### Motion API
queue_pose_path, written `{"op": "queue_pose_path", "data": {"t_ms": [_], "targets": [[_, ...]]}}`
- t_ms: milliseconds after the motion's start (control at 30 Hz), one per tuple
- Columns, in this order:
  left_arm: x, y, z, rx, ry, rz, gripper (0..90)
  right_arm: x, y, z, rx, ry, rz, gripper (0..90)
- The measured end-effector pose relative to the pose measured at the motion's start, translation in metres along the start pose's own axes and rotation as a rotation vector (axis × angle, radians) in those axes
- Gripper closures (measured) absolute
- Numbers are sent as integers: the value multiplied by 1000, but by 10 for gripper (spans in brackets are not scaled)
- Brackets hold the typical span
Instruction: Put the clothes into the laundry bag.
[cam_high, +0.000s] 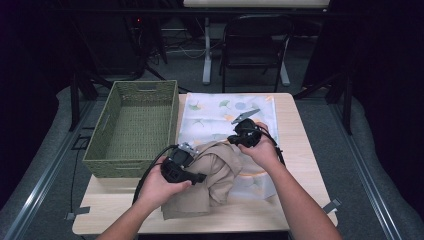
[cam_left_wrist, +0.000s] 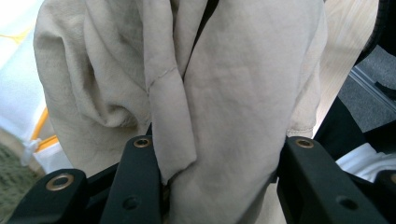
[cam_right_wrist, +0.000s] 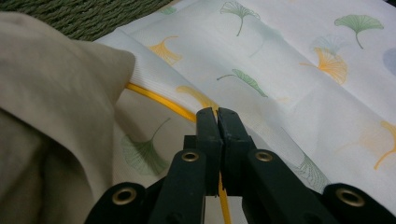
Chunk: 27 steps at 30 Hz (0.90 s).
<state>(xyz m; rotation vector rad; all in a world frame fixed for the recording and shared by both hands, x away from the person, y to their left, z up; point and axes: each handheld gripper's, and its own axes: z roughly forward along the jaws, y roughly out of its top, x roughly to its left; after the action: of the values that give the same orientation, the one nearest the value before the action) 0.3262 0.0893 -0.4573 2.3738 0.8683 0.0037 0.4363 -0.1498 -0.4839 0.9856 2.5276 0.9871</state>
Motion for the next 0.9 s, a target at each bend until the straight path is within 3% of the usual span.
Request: {"op": "queue_pose_path", "data": {"t_ms": [433, 567, 900], "targets": [[-2, -7, 30, 31, -16, 8, 631, 3, 1, -1, -12, -1, -9, 884], [-4, -6, 41, 51, 7, 20, 631, 4, 2, -2, -13, -7, -13, 885], [-4, -8, 64, 74, -4, 11, 633, 4, 2, -5, -33, -5, -13, 885]]}}
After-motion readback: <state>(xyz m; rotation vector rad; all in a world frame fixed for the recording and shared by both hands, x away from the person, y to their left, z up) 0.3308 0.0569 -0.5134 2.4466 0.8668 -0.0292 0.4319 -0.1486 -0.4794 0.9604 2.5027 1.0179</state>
